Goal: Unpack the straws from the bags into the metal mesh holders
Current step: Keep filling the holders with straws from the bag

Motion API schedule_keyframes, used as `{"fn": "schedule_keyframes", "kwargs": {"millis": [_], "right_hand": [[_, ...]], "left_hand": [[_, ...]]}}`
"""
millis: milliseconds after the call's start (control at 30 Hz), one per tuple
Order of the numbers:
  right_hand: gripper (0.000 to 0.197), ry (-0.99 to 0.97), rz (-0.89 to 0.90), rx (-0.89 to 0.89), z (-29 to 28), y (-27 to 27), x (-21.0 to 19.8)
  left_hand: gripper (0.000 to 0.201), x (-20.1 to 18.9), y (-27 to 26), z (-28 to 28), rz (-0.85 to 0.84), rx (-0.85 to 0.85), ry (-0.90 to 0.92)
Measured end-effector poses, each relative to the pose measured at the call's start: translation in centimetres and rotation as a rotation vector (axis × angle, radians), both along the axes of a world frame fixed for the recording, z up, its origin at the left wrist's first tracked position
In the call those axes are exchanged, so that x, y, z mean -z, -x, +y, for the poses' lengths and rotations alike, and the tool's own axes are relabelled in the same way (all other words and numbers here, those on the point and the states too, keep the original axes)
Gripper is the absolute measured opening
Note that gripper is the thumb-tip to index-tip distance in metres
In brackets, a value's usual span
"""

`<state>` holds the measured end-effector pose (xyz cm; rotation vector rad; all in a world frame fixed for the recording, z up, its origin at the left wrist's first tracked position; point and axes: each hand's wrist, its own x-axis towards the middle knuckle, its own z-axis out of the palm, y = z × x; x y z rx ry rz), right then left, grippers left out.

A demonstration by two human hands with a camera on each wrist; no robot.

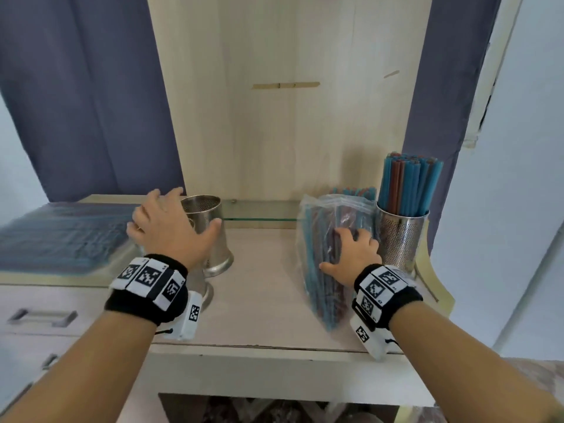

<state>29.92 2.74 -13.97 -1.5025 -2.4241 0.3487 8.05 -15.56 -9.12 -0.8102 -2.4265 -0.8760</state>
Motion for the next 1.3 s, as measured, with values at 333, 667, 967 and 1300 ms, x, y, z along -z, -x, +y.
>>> {"fn": "schedule_keyframes", "kwargs": {"millis": [333, 667, 967, 1300], "right_hand": [[0.085, -0.030, 0.122, 0.147, 0.4, 1.9, -2.5], [0.100, -0.126, 0.332, 0.040, 3.6, 3.0, -3.3], [0.071, -0.108, 0.182, 0.118, 4.1, 2.6, -2.5], [0.097, 0.060, 0.572, 0.178, 2.9, 1.8, 0.2]], "left_hand": [[0.113, 1.7, 1.8, -2.1, -0.217, 0.146, 0.096], [0.128, 1.5, -0.3, 5.6, -0.390, 0.665, 0.089], [0.103, 2.5, 0.1, 10.2, -0.183, 0.652, 0.015], [0.056, 5.6, -7.4, 9.2, -0.211, 0.819, 0.200]]}}
